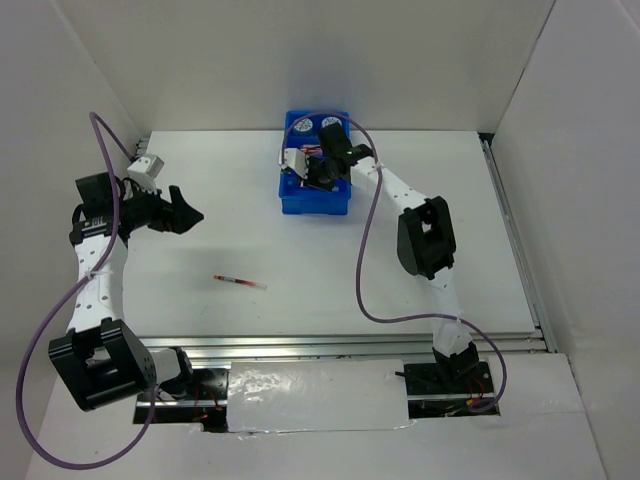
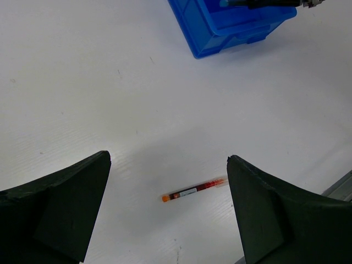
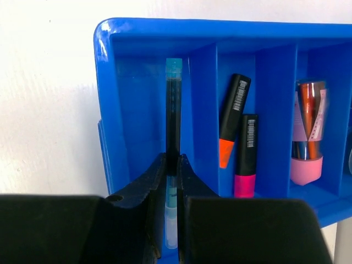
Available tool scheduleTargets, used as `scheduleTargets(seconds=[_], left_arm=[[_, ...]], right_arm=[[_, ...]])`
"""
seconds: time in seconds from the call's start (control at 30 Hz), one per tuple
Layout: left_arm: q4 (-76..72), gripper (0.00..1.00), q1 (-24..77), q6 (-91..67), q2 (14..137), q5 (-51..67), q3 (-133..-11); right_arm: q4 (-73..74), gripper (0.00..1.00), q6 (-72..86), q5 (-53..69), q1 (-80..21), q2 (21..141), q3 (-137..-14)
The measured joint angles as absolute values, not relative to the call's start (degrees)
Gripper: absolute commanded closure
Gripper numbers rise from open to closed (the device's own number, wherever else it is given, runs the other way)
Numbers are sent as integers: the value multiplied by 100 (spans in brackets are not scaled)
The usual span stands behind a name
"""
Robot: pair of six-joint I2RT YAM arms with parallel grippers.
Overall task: Sort the stationery into containers
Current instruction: Place the stationery into the container, then grab a piece of stationery with the right arm
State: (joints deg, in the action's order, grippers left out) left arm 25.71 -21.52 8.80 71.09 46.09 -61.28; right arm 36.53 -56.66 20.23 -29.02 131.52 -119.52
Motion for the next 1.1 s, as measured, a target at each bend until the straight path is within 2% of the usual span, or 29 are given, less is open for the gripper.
scheduleTargets(seconds=[0.03, 0.1, 0.13, 0.23, 0.33, 0.5, 0.7, 0.9, 1.1], left_arm=[[2571, 1, -2156, 880, 7094, 4611, -6106], [2571, 1, -2156, 878, 7081, 4611, -6064], [2574, 1, -2161, 880, 7081, 4611, -6049], [2580, 1, -2161, 880, 7078, 4611, -6034], [2580, 1, -2161, 882, 7076, 4611, -6034], [2578, 1, -2167, 880, 7074, 4611, -6034], [2405, 1, -2377, 631, 6904, 4609, -5942], [2088, 1, -2707, 95, 6501, 4615, -5535], [2078, 1, -2823, -106, 6399, 4644, -5492]], right_arm=[[3653, 90, -5671, 2016, -2902, 13161, -11946], [3649, 78, -5682, 2001, -2902, 13161, -11946], [3640, 67, -5695, 1986, -2902, 13161, -11946], [3629, 54, -5666, 1876, -2902, 13166, -11946], [3625, 53, -5640, 1817, -2902, 13166, -11946], [3642, 58, -5400, 1813, -2902, 13146, -11990], [3699, 59, -3966, 2340, -3024, 12529, -12219], [3177, 58, -2674, 2512, -4128, 10971, -11150], [2773, 47, -1918, 2484, -5124, 11212, -10374]])
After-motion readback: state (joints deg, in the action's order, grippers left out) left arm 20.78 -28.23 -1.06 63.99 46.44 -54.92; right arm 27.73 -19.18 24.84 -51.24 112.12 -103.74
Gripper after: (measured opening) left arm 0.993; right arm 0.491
